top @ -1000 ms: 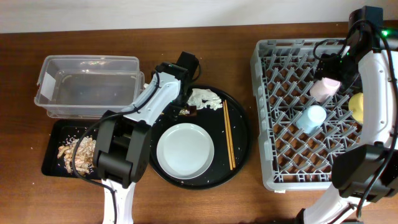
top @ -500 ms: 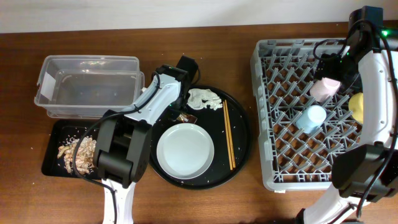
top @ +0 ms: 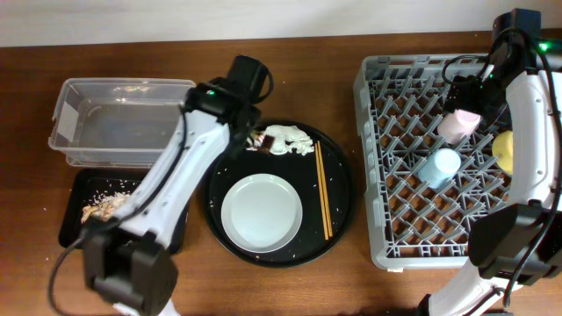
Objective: Sort waste into correct bins and load items into the dishwasher rack
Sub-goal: 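Grasp the gold wrapper with the left gripper and lift it, then drop the gold wrapper into the clear plastic bin, then grasp the white tissue on the round tray with the left gripper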
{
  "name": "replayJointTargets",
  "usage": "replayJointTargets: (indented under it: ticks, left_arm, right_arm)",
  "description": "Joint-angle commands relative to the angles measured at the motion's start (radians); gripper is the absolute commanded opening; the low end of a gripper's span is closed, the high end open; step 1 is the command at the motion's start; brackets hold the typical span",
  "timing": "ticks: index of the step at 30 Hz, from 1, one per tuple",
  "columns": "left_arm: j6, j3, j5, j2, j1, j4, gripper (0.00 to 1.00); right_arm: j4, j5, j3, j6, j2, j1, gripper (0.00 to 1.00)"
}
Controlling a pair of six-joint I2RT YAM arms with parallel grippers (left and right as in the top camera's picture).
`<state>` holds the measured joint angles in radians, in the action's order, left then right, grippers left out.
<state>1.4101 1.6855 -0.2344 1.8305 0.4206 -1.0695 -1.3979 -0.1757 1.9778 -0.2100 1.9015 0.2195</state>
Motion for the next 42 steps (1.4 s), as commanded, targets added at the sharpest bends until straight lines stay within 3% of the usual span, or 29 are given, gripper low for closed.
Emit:
replayJointTargets:
  ticks: [1,5,12,13,15,16,17,21,24,27,31,36,42]
  left_arm:
    - [-0.017,-0.002,-0.158,-0.062,-0.059,-0.001,0.02]
    - [-0.020,-0.002,-0.190,-0.056,-0.201,0.022,0.02]
    - [-0.150,-0.002,-0.208,-0.015,-0.453,0.159,0.06]
    - [-0.183,-0.002,-0.207,0.017,-0.492,0.190,0.13]
    - [-0.217,-0.002,-0.207,0.043,-0.526,0.204,0.44]
    - [-0.240,-0.002,-0.199,0.052,-0.544,0.202,0.78]
    - [-0.267,-0.002,-0.182,0.054,-0.555,0.199,0.99]
    - [-0.344,-0.002,-0.090,0.047,-0.557,0.162,0.99]
    - [-0.578,-0.002,0.157,0.029,-0.541,0.164,0.99]
    - [-0.692,-0.002,0.211,-0.013,-0.444,0.170,0.99]
    - [-0.838,-0.002,0.212,-0.046,-0.219,0.241,0.99]
    - [-0.840,-0.002,0.173,0.069,0.046,0.316,0.99]
    - [-0.839,-0.002,0.118,0.283,0.165,0.389,0.98]
  right_arm:
    - [0.000,-0.013,0.001,-0.008,0.003,0.003,0.98]
    - [0.000,-0.013,0.001,-0.008,0.003,0.003,0.98]
    - [0.000,-0.013,0.001,-0.008,0.003,0.003,0.98]
    - [0.000,-0.013,0.001,-0.008,0.003,0.003,0.98]
    - [0.000,-0.013,0.001,-0.008,0.003,0.003,0.98]
    - [0.000,-0.013,0.001,-0.008,0.003,0.003,0.98]
    - [0.000,-0.013,0.001,-0.008,0.003,0.003,0.98]
    - [0.000,-0.013,0.001,-0.008,0.003,0.003,0.99]
    - [0.000,-0.013,0.001,-0.008,0.003,0.003,0.98]
    - [0.001,-0.013,0.001,-0.009,0.003,0.003,0.98]
    - [0.000,-0.013,0.001,-0.008,0.003,0.003,0.99]
    - [0.000,-0.013,0.001,-0.008,0.003,0.003,0.99]
    - [0.000,-0.013,0.001,-0.008,0.003,0.003,0.98]
